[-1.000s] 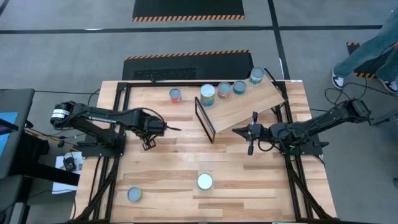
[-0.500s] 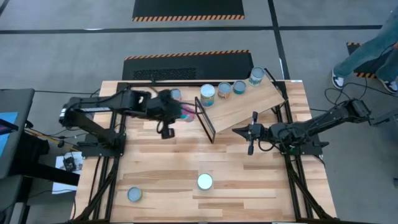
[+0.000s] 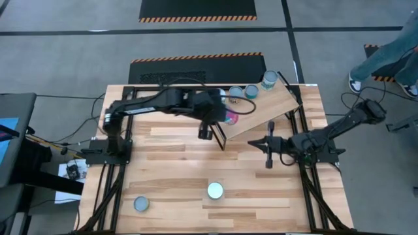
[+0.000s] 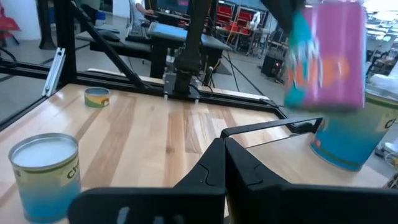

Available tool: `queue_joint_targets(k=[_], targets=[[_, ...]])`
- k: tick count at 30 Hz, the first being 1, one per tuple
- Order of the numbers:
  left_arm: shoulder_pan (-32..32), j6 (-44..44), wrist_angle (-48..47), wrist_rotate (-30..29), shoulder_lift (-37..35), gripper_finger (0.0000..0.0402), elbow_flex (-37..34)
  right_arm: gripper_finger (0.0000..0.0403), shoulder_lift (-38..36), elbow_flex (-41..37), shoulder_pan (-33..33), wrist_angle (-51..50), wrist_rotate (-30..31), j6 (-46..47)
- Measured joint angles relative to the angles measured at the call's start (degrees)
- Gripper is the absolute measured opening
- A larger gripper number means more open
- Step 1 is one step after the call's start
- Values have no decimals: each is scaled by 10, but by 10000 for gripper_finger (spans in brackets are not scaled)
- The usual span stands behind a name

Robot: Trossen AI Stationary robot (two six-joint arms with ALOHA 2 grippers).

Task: Pick and place cans onto a shelf
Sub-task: Put the can of chicken soup on the shelf

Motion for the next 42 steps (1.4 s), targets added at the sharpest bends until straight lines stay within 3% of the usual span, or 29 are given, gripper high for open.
queue_joint_targets(k=[8, 27, 35, 42], targets=[[11, 23, -14, 0, 73, 0, 26, 11, 0, 0, 28, 0, 31, -20], [15, 28, -16, 16, 79, 2, 26, 11, 0, 0, 28, 3, 31, -23], [16, 25, -15, 15, 79, 42, 26, 11, 0, 0, 28, 4, 30, -23], [16, 20, -14, 11, 79, 54, 26, 11, 0, 0, 28, 4, 30, -23]])
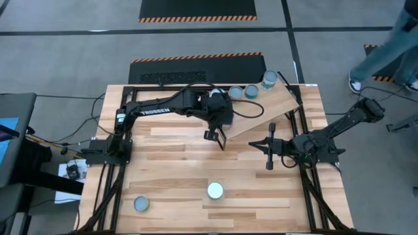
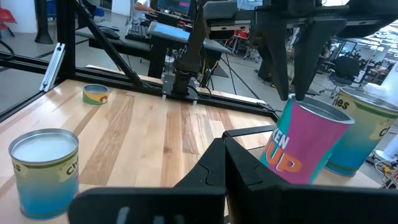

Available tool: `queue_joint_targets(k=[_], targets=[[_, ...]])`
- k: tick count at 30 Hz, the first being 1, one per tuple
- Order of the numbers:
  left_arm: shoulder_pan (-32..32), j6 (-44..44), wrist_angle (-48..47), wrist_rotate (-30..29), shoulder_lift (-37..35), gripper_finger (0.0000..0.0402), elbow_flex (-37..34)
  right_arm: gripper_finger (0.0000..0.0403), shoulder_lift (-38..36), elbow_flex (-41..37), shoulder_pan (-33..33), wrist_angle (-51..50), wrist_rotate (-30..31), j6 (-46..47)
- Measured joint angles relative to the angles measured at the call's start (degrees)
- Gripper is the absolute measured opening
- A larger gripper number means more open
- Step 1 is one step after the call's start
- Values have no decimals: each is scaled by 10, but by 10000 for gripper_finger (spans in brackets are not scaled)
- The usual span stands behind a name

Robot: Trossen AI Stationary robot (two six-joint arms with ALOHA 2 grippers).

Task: Pick and place cans onto a shelf
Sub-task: Put the can of chicken soup on the shelf, then adjust the can of chicken soup on the shelf

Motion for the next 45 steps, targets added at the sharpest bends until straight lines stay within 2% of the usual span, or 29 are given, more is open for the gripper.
queue_joint_targets(k=[6, 11, 14, 18, 21, 25, 28, 32, 38, 45], targets=[[0, -5, 8, 9, -14, 52, 0, 11, 0, 0, 0, 0, 0, 0], [0, -20, -9, 85, -49, 12, -1, 11, 0, 0, 0, 0, 0, 0], [-2, -21, 15, 115, -85, 4, -45, 11, 0, 0, -1, 0, 0, 0], [-4, -43, 117, 121, -162, 2, -176, 11, 4, 0, -14, 3, -2, 0], [-4, -61, 237, 121, -237, 0, -319, 11, 10, -1, -33, 10, -3, 11], [-2, -93, 444, 120, -353, 0, -529, 7, 21, 8, -75, 7, -6, 45], [1, -118, 597, 115, -430, 0, -667, 4, 34, 40, -112, -14, -45, 59], [15, -150, 769, 108, -514, 0, -814, 11, 55, 122, -156, -119, -99, 62], [52, -186, 895, 108, -599, 0, -955, 36, 118, 282, -206, -330, -140, 80], [106, -209, 912, 157, -628, 0, -1002, 90, 222, 433, -238, -495, -155, 62]])
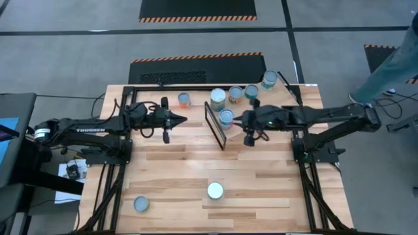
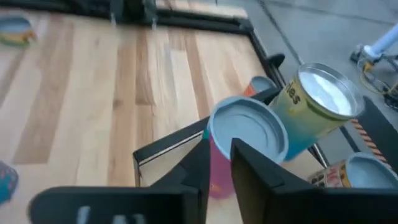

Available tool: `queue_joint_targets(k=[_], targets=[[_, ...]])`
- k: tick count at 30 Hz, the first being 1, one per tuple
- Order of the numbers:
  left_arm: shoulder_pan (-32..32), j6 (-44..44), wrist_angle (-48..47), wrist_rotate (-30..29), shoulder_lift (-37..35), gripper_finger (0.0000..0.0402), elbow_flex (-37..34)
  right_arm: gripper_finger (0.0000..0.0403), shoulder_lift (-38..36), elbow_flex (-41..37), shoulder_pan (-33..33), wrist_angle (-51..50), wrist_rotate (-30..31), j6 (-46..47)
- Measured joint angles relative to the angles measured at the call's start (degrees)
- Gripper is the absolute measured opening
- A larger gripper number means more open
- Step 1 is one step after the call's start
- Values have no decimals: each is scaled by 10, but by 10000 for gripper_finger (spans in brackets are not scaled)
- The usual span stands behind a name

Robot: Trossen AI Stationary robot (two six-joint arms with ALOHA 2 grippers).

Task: Pick and place cans onto a shelf
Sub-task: Adjust the can of chicken soup on the shelf

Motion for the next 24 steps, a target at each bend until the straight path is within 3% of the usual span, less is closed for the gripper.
queue_joint_targets(k=[8, 13, 18, 24], targets=[[39, -1, -3, 29, 7, 0, -1, 162, 111, 128, -22, -121, -1, -19], [41, 17, -7, 29, 9, 0, -1, 181, 154, 180, -25, -191, -11, -41], [41, 23, -14, 31, 9, 0, -1, 166, 188, 209, -32, -233, -13, -48], [48, 10, 39, 31, 9, 0, -38, 112, 201, 216, -39, -232, -7, -62]])
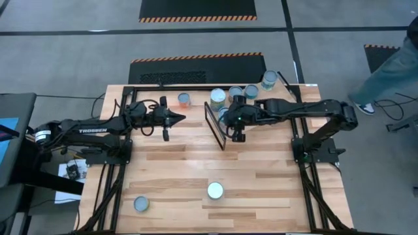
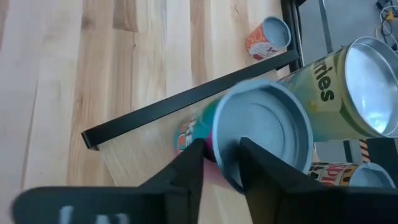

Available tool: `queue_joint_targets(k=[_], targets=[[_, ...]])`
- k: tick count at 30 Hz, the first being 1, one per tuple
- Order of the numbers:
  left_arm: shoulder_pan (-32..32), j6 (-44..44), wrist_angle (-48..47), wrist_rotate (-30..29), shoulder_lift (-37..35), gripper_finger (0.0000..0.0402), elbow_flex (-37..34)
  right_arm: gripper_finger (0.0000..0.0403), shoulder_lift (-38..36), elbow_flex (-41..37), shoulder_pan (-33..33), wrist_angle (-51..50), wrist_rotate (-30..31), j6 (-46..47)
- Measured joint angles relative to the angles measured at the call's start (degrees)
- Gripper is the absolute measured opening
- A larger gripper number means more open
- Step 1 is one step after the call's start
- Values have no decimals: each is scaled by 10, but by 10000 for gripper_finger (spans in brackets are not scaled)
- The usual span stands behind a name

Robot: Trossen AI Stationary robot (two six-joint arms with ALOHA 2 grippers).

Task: Pick and place cans onto a shelf
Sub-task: Adjust the can of chicken soup on the shelf

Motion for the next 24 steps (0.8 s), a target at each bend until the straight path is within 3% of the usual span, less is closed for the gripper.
queue_joint_targets(k=[8, 14, 24], targets=[[44, -33, 40, 23, 0, 0, -17, 12, -8, 0, 0, -5, -6, 1], [50, -34, 42, 28, 0, 0, -17, 22, -19, 57, 6, -51, -4, 43], [50, -28, 24, 28, 0, 0, -17, 12, -23, 169, -17, -263, 47, 185]])
